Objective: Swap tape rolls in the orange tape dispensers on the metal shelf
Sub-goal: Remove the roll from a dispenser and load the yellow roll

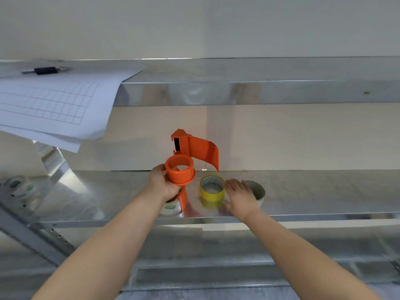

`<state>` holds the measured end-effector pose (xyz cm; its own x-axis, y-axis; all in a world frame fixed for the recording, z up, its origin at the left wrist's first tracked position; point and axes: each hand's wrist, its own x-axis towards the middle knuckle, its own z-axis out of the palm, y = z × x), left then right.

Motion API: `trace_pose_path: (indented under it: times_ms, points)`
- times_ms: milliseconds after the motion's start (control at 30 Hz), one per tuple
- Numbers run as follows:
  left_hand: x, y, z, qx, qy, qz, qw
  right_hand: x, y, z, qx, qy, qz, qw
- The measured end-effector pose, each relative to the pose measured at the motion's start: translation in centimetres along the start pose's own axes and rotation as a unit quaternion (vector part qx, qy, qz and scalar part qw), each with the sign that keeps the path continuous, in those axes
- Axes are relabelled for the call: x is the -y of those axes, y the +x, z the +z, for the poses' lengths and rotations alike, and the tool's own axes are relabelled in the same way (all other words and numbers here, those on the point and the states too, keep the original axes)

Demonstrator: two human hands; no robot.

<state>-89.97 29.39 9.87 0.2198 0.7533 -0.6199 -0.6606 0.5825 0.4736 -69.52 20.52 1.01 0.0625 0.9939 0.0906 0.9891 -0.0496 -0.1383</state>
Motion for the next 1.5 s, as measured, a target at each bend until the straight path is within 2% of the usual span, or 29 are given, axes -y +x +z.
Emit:
trace_pose_path:
  times_ms: [67,133,300,367,433,533,667,767,933,1100,1200,1333,1433,1500]
  points:
    - [-1.0,-0.2,-0.7,0.011,0.006,0.014,1.0,1.9,1.3,0.7,0.042,-0.02,-0.03,0.998]
    - [-2.3,-0.4,-1.6,0.022,0.024,0.031,0.999,3.6,2.3,1.5,0.07,-0.035,-0.021,0.997]
    - [-4.9,-0.4,-4.2,0.021,0.02,0.058,0.998,5.3,3.7,1.9,0.057,0.01,0.096,0.994]
    - [-5.5,0.0,-4.9,0.003,0.006,0.078,0.997,5.3,3.9,1.2,0.015,0.117,0.147,0.982]
    - [-5.9,0.5,-5.0,0.001,0.001,0.103,0.995,5.7,4.3,0.1,-0.063,0.259,0.187,0.945]
    - [-6.3,1.0,-4.7,0.022,0.016,0.115,0.993,7.0,5.1,-2.5,-0.182,0.378,0.16,0.893]
    - [-6.5,1.0,-3.5,0.054,0.051,0.114,0.991,10.0,5.4,-5.8,-0.241,0.456,0.092,0.852]
    - [-6.0,0.3,-2.3,0.09,0.081,0.126,0.985,12.4,5.1,-6.5,-0.219,0.475,0.045,0.851]
    - [-5.5,-0.6,-1.5,0.197,0.116,0.137,0.964,15.0,4.2,-6.0,-0.182,0.453,-0.015,0.872]
    - [-5.4,-1.5,-2.1,0.248,0.181,0.172,0.936,15.4,4.0,-6.2,-0.17,0.465,-0.019,0.869]
    - [-5.2,-2.2,-2.5,0.277,0.245,0.216,0.904,15.8,4.2,-6.6,-0.182,0.449,-0.033,0.875]
    - [-5.1,-2.6,-2.7,0.226,0.342,0.256,0.875,16.8,4.2,-6.6,-0.185,0.472,-0.036,0.861]
    - [-5.6,-2.7,-2.8,0.206,0.373,0.283,0.859,17.0,4.3,-6.7,-0.171,0.467,-0.032,0.867]
    - [-6.1,-2.8,-3.0,0.18,0.41,0.319,0.835,17.1,4.5,-7.1,-0.185,0.466,-0.018,0.865]
